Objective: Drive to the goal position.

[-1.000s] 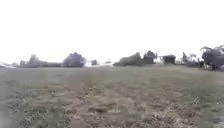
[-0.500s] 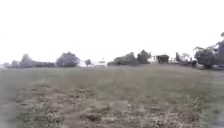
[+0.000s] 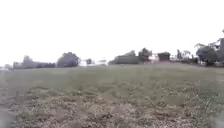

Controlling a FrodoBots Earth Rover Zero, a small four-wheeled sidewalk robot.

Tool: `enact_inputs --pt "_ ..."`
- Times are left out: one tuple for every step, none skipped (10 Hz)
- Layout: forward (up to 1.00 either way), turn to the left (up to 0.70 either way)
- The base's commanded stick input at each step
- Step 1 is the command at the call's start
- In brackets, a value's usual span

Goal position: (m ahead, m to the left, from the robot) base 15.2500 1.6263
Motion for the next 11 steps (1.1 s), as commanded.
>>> enact_inputs --pt "0.50 -0.05" --pt "0.50 -0.05" --pt "0.50 -0.18" --pt "0.50 -0.20" --pt "0.50 -0.17" --pt "0.50 -0.13" --pt "0.50 -0.25" --pt "0.50 -0.26" --pt "0.50 -0.27" --pt "0.50 -0.02" --pt "0.50 -0.01"
